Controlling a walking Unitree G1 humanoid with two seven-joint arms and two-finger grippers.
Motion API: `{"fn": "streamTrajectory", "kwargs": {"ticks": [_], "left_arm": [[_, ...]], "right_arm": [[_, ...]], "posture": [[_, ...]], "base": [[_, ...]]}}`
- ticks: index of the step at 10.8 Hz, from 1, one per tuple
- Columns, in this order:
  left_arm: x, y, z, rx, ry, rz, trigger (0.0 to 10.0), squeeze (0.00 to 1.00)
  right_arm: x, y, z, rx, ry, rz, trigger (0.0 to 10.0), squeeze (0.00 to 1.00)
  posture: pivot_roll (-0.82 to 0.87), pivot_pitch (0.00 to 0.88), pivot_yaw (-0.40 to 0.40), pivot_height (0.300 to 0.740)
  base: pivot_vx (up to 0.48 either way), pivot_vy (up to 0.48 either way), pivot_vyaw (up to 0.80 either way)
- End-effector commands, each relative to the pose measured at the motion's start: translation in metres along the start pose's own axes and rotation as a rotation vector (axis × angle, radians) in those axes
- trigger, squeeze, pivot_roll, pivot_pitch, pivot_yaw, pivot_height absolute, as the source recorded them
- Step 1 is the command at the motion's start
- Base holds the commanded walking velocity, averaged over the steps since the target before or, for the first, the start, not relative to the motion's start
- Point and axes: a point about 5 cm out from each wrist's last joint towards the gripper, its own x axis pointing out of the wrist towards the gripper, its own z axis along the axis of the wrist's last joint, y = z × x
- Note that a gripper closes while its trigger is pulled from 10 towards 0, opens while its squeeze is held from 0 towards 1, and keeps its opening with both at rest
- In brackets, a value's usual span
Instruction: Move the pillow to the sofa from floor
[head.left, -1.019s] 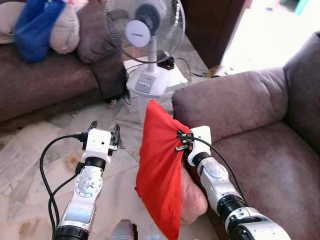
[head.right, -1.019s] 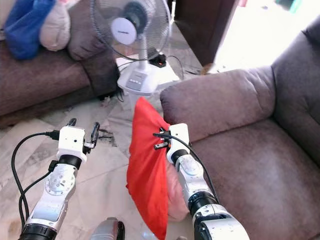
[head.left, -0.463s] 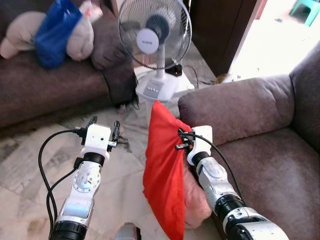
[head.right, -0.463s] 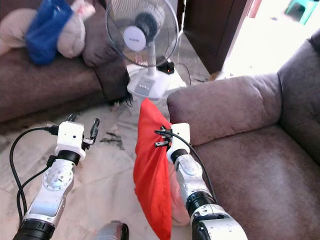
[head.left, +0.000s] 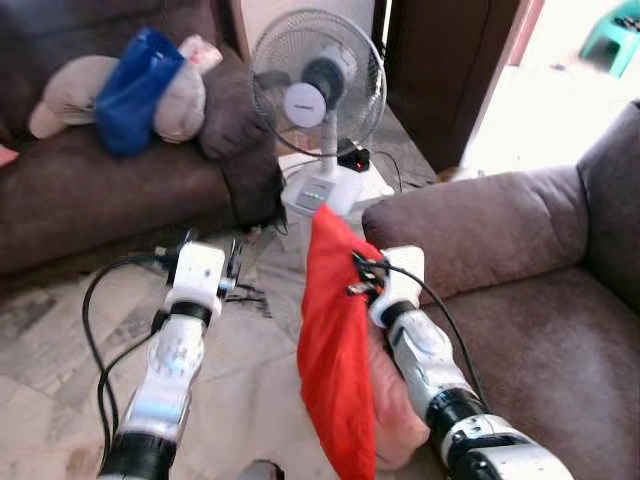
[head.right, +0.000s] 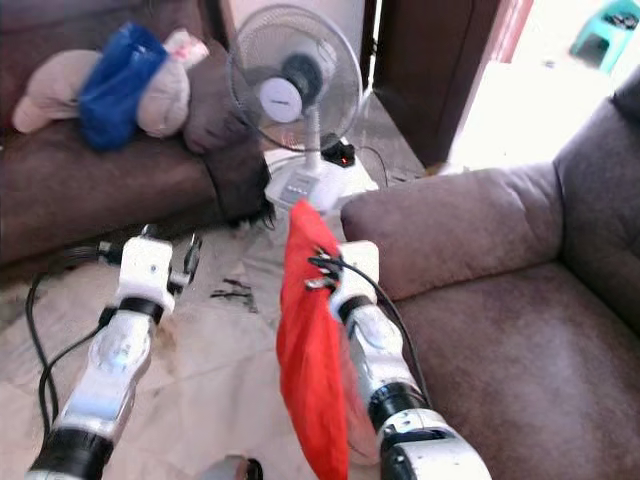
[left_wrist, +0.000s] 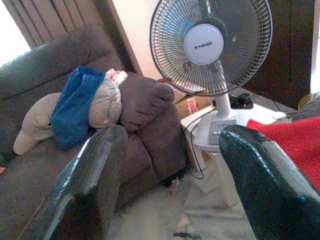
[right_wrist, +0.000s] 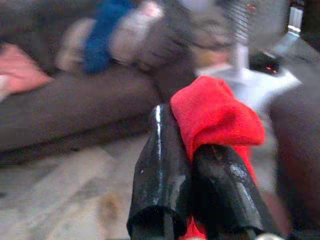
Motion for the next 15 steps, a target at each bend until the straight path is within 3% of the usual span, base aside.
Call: {"fn": "streamTrajectory", "kwargs": {"ticks": [1,3,4,6,9,11,13,15], "left_arm": [[0.0,0.001,-0.002,0.004,0.002,-0.006,10.0,0.0],[0.001,0.001,-0.001,0.002,-0.007,0.0,10.0,0.0],[0.0,0.003,-0.002,0.0,-0.006,0.007,10.0,0.0],[-0.003,0.006,-0.004,-0.004,-0.008,0.027,10.0,0.0],[-0.006,0.004,-0.007,-0.009,0.003,0.017,10.0,0.0],[-0.008,0.003,-0.009,-0.016,0.014,0.011,10.0,0.0],[-0.012,0.004,-0.011,-0.018,0.026,0.02,10.0,0.0],[-0.016,0.004,-0.013,-0.021,0.034,0.027,10.0,0.0]], "right_arm": [[0.015,0.013,0.038,-0.04,-0.152,0.105,10.0,0.0],[0.015,0.029,0.041,0.062,-0.158,0.32,10.0,0.0],[0.012,0.041,0.043,0.159,-0.162,0.49,10.0,0.0],[0.006,0.052,0.05,0.302,-0.199,0.65,10.0,0.0],[-0.006,0.054,0.039,0.29,-0.132,0.762,10.0,0.0],[-0.005,0.045,0.034,0.29,-0.105,0.699,10.0,0.0],[0.006,0.024,0.021,0.146,0.004,0.391,10.0,0.0],[0.006,0.001,0.021,0.097,0.016,0.181,10.0,0.0]], "posture": [[0.11,0.0,0.018,0.74],[0.12,0.0,0.009,0.74],[0.12,0.0,0.004,0.74],[0.13,0.0,-0.008,0.74],[0.13,0.0,-0.013,0.74],[0.13,0.0,-0.016,0.74],[0.13,0.001,-0.023,0.74],[0.13,0.02,-0.026,0.74]], "base": [[0.0,0.0,0.0],[0.0,0.0,0.0],[0.0,0.0,0.0],[0.0,0.0,0.0],[0.0,0.0,0.0],[0.0,0.0,0.0],[0.0,0.0,0.0],[0.0,0.0,0.0]]}}
